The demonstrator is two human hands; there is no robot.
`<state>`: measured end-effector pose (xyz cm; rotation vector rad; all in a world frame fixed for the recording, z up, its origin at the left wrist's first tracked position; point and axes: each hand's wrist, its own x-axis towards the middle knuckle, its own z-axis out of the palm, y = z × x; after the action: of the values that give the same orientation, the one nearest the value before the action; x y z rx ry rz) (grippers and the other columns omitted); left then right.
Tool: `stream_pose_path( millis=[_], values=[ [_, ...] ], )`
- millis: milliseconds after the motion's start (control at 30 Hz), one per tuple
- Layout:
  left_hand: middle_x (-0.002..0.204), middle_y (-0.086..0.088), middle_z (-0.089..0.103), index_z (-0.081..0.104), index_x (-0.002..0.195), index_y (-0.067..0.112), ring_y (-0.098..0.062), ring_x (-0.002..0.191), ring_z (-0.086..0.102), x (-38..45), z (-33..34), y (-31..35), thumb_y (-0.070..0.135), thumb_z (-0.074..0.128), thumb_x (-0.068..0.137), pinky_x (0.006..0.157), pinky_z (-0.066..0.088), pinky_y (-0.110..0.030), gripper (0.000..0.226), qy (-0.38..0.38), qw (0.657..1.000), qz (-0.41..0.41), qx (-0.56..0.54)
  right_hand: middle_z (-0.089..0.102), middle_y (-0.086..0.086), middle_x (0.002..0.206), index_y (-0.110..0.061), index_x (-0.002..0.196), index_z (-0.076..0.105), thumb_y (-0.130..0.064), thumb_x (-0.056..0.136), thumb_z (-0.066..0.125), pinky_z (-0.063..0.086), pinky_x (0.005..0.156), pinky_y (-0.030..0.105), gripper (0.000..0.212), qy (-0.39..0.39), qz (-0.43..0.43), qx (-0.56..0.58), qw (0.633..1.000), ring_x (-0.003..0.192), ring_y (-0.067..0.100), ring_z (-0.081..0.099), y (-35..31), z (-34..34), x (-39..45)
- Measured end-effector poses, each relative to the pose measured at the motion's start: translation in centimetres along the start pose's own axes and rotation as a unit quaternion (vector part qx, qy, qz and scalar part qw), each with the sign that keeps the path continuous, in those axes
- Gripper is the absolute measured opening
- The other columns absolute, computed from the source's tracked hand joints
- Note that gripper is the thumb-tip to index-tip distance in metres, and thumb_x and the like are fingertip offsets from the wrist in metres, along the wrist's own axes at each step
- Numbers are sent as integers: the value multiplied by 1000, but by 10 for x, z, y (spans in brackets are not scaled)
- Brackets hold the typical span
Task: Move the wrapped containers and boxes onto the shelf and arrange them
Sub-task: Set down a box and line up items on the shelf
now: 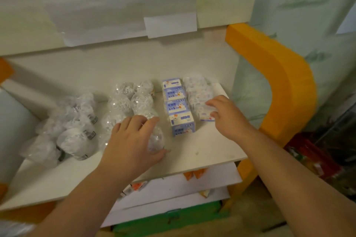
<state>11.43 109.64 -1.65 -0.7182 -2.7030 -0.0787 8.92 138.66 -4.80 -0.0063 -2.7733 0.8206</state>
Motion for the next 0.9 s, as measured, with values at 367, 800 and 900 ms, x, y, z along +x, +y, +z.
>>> stream_pose_path(
  millis=[367, 800, 900],
  values=[
    [124, -1, 55, 51, 137, 22, -28, 115, 51, -10, -3, 1, 66, 54, 74, 98, 39, -42, 77, -3, 1000, -1, 11, 41, 6, 119, -20, 128, 60, 9, 85, 57, 34, 88, 22, 53, 40, -29, -73, 996, 109, 19, 31, 3, 14, 6],
    [131, 2, 51, 49, 140, 22, -20, 123, 47, -29, -18, -12, 60, 51, 88, 104, 35, -35, 64, 32, 997, -53, -35, 52, 4, 121, -16, 123, 60, -15, 90, 63, 43, 94, 33, 34, 39, -82, -24, 996, 111, 24, 49, -46, 1, -16],
    [136, 3, 48, 47, 141, 25, -18, 127, 43, -37, -23, -18, 60, 46, 91, 106, 31, -32, 61, 41, 995, -73, -53, 54, 0, 120, -19, 122, 61, -16, 89, 64, 40, 96, 28, 34, 41, -101, 13, 994, 111, 21, 51, -74, 5, -21]
  ],
)
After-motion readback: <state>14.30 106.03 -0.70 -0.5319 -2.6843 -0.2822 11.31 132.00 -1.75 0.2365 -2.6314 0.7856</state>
